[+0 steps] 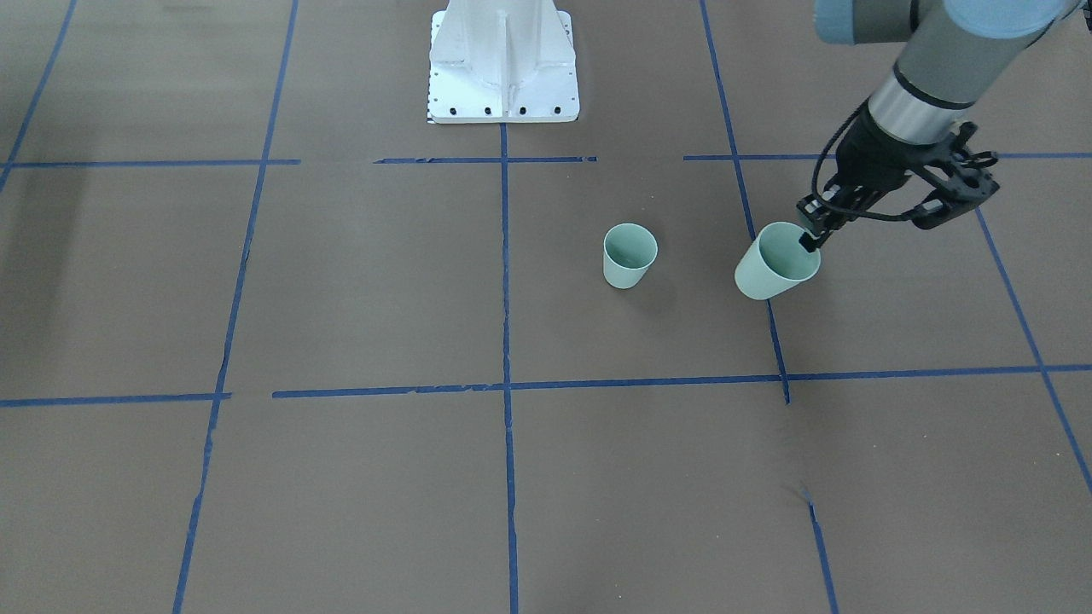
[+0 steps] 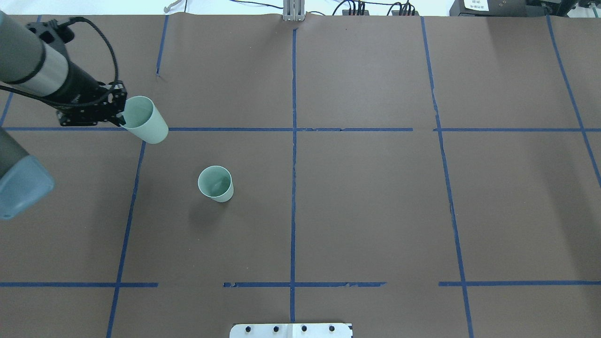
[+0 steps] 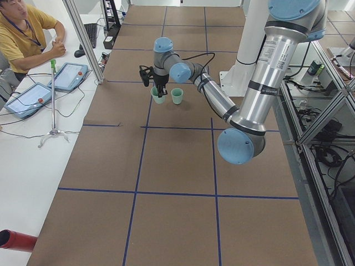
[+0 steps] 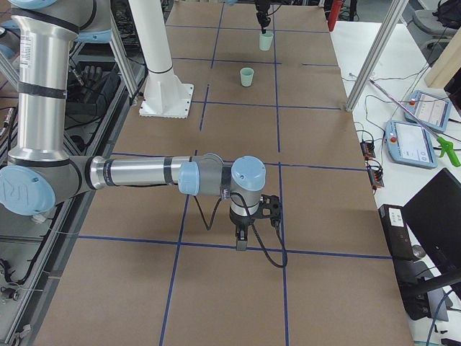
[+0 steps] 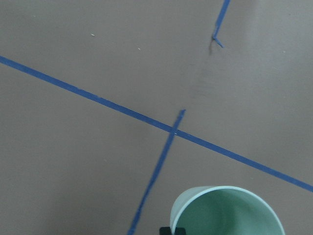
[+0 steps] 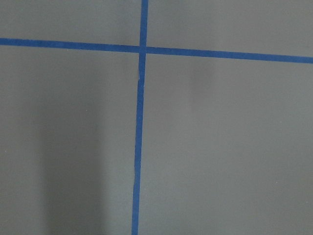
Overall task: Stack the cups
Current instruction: 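Lift the green cup with the left gripper and carry it over the other cup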
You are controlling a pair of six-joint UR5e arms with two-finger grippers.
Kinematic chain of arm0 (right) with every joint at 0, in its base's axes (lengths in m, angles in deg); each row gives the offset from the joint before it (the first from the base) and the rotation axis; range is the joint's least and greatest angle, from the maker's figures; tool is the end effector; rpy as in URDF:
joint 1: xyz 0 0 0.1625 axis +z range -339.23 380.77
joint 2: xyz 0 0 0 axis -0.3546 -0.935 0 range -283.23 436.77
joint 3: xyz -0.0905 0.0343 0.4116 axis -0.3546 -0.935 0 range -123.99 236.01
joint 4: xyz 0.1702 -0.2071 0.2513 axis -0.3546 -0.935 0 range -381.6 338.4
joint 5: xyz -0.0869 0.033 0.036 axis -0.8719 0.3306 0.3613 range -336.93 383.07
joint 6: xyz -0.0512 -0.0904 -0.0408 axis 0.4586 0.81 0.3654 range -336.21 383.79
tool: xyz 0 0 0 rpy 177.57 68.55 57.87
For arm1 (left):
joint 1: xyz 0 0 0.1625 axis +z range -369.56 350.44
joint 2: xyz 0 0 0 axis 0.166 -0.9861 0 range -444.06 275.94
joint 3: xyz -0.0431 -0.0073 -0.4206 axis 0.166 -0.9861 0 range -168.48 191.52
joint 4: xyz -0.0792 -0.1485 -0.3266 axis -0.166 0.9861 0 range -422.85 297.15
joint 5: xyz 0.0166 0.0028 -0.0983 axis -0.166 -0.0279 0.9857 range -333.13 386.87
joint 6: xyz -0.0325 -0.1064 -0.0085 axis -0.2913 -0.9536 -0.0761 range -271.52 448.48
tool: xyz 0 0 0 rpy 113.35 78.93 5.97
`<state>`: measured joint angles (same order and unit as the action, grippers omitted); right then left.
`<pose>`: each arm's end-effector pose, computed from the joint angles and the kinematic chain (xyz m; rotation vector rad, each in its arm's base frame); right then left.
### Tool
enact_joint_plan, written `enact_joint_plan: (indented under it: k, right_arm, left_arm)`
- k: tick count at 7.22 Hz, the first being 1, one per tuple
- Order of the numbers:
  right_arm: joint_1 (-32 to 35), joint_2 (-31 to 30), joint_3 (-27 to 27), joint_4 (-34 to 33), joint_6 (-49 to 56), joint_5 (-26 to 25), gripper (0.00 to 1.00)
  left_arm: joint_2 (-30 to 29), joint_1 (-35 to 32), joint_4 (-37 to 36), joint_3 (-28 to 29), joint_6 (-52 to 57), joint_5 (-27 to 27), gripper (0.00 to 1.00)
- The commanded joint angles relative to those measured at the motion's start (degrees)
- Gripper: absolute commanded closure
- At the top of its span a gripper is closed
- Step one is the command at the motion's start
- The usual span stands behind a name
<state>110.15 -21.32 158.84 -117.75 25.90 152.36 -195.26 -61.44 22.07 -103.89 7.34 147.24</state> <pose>0.0585 -0.3800 0.6417 -0.0146 -0.6860 -0.0371 0.2645 -0.4618 0.3139 -0.0799 0.8753 -0.5108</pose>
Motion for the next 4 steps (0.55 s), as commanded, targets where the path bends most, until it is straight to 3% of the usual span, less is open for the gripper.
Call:
enact_joint_plan:
  k: [1,4]
  right_arm:
    - [0.00,0.00,0.00,0.00,0.00,0.00,0.00]
    - [0.00,0.00,0.00,0.00,0.00,0.00,0.00]
  left_arm:
    - [-5.34,7.47,-6.69,-0.08,-9.78,-3.47,1.00]
    - [-6.31,13.20,-6.61,0.01,-15.70,-6.29,1.00]
